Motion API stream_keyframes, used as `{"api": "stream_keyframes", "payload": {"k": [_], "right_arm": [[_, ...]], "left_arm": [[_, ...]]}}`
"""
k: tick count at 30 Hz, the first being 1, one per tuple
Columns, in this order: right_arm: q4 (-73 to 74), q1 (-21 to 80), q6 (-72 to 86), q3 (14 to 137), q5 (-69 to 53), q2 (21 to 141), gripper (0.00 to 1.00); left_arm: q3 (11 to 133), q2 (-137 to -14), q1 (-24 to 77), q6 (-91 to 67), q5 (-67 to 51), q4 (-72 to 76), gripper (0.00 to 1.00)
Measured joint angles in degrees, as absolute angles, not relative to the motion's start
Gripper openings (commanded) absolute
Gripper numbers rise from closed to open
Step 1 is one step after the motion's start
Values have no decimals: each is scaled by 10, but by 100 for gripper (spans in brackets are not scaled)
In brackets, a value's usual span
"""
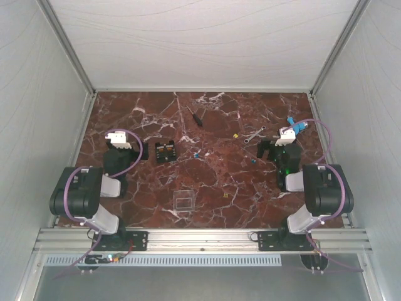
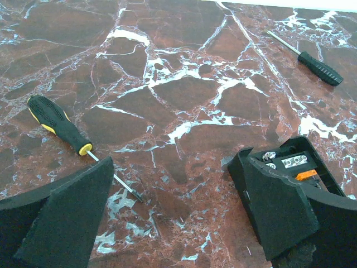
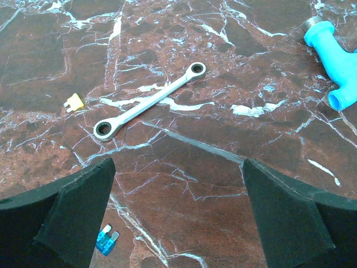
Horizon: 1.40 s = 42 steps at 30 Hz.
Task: Snap on the fuse box
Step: Adjust the fuse box base at the center of the board.
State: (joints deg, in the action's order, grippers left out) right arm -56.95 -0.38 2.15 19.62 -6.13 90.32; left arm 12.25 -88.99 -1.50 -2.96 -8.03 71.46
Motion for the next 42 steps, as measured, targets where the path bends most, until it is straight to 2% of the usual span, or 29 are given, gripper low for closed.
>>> {"api": "stream_keyframes", "payload": {"k": [20,27,33,42], "right_arm": [[-535,-4,10,201,-80,891,97],[-395,18,1,272,-82,804,96],[-299,70,37,316,-79,736,94],[-185,182,125,326,-107,697,92]], "left_arm": [[123,-873,-22,-32,-83,691,100],[189,-749,-20,-99,7,531,100],[328,-714,-20,-247,9,311,99],[371,-708,4,-354,-84,108,80]]}}
